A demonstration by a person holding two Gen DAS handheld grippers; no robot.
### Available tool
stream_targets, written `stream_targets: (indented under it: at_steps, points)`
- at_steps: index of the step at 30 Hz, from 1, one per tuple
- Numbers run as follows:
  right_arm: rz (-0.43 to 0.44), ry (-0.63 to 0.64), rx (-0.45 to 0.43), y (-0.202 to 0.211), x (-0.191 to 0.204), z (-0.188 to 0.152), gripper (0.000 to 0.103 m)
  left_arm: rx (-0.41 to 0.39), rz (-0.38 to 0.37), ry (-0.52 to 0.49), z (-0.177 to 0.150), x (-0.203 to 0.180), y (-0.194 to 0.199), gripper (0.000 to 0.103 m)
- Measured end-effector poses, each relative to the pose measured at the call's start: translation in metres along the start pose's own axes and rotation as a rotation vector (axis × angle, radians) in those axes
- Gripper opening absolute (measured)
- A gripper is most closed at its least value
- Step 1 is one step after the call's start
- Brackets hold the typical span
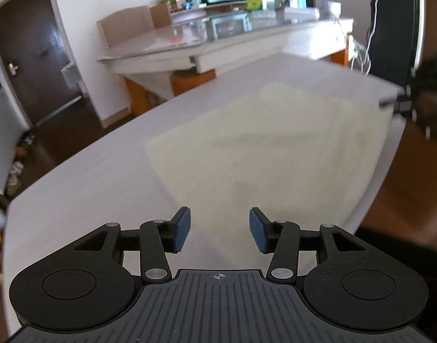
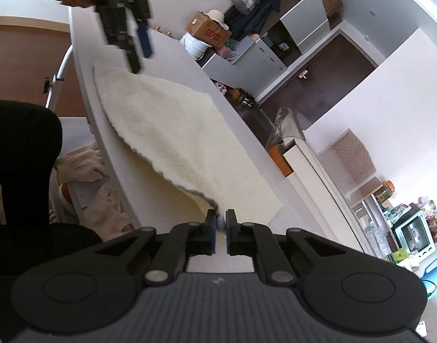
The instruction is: Fold towel
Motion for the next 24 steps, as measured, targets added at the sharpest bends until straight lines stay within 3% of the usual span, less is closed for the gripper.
stream_targets:
  at_steps: [7, 11, 14, 19, 24]
  points:
    - [-0.012, 0.016, 0.003, 0.000, -0.004, 0.008, 0.008, -0.025, -0.002, 0.025, -0.012, -0.005, 0.009, 0.052]
    - [-0.019, 0.031, 0.012, 0.000, -0.005, 0.012, 0.008, 0.002, 0.010, -0.037, -0.019, -0.011, 0.004, 0.052]
    - [-0.037, 0.051, 0.009, 0.000, -0.011, 0.017, 0.008, 0.013, -0.006, -0.031, -0.022, -0.009, 0.007, 0.052]
    - [-0.058, 0.101, 0.000, -0.006, -0.022, 0.030, 0.007, -0.040, 0.029, 0.031, -0.019, 0.007, 0.009, 0.052]
    - [-0.072, 0.154, -0.013, -0.016, -0.033, 0.046, 0.007, -0.029, -0.002, -0.002, -0.026, -0.001, 0.005, 0.051]
Point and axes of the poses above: each gripper's, at about its wrist camera, not at the fingertips, and y roughly against the way its jaws point, x to its left, z to its top, the point moved 8 cm from there along -y, roughly the way its jaws point
